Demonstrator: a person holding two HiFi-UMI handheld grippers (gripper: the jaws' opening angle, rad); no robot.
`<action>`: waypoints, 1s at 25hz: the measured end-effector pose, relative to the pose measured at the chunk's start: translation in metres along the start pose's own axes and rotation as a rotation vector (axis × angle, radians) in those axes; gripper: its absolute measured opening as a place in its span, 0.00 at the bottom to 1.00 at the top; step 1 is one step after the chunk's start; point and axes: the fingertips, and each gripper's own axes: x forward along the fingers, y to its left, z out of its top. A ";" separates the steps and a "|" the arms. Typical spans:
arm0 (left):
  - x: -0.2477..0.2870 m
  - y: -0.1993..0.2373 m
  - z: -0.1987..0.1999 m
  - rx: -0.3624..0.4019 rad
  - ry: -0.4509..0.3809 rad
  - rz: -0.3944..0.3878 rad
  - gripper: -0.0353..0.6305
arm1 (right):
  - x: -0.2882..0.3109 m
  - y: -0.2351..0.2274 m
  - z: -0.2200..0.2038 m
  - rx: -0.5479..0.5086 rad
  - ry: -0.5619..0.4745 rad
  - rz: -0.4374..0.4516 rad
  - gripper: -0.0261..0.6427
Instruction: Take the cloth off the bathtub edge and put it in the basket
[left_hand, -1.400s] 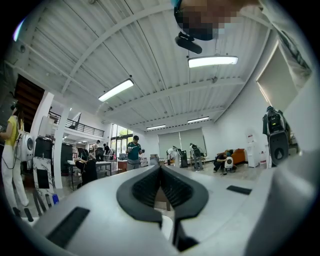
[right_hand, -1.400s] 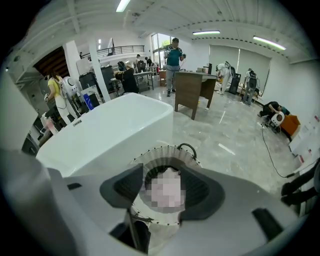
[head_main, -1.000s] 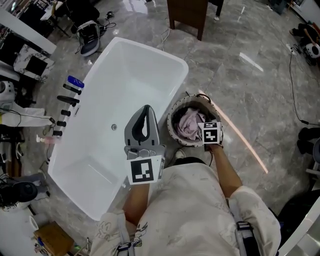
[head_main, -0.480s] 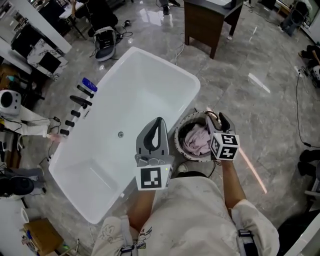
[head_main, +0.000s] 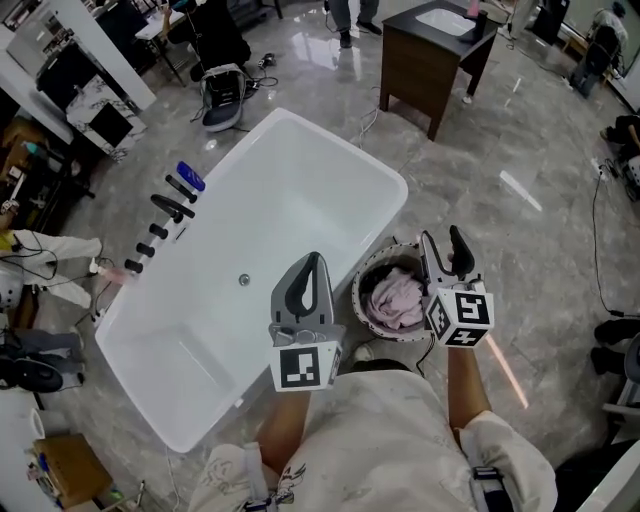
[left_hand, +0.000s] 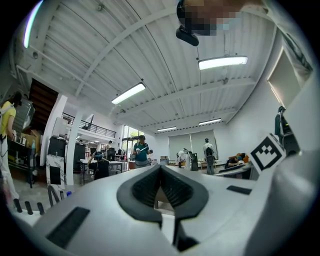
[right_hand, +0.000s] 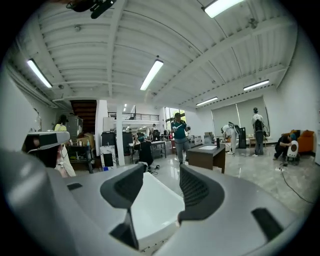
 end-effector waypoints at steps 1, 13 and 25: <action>-0.003 0.005 0.001 0.002 0.001 0.012 0.06 | 0.001 0.006 0.004 -0.011 -0.007 0.011 0.36; -0.078 0.097 0.007 0.016 -0.001 0.237 0.06 | 0.013 0.139 0.044 -0.088 -0.089 0.253 0.36; -0.191 0.188 0.020 0.018 -0.006 0.504 0.06 | -0.009 0.296 0.057 -0.145 -0.132 0.539 0.36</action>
